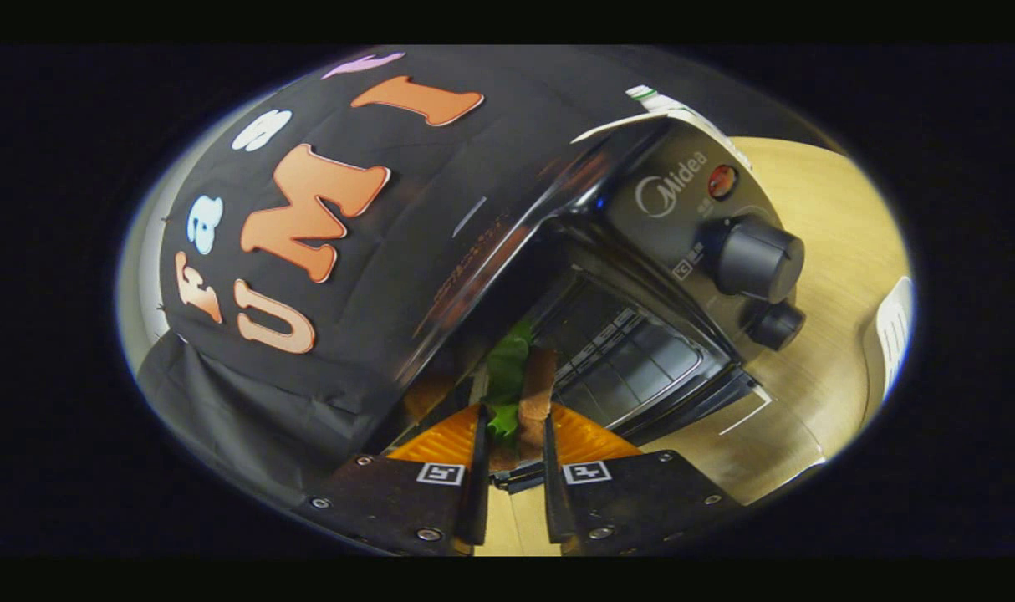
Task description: Open the toaster oven, put the food inside, and close the toaster oven door.
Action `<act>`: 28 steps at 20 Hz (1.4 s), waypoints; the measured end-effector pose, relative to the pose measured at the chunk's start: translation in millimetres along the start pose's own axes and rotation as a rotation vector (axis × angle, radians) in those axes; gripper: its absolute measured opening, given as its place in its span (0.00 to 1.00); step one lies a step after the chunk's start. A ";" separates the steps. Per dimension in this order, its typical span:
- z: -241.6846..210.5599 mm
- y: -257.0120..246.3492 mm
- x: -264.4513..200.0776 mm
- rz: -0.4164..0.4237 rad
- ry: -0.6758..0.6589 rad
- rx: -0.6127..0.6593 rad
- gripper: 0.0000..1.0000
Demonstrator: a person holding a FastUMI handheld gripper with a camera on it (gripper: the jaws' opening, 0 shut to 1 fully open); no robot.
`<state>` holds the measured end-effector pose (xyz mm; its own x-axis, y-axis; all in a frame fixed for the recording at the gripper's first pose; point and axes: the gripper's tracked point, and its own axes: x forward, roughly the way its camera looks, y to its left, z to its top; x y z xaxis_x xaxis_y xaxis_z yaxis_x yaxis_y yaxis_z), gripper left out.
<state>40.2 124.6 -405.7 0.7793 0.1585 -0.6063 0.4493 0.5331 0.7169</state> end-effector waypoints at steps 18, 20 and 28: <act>-10.8 -34.3 -68.0 -0.177 0.084 -0.417 0.98; -17.7 -35.7 -85.3 -0.168 0.111 -0.477 0.98; -70.4 -72.6 -145.6 -0.222 0.311 -0.664 0.97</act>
<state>-136.7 121.4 -393.7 0.4981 0.1633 -0.8516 0.1476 0.9518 0.2689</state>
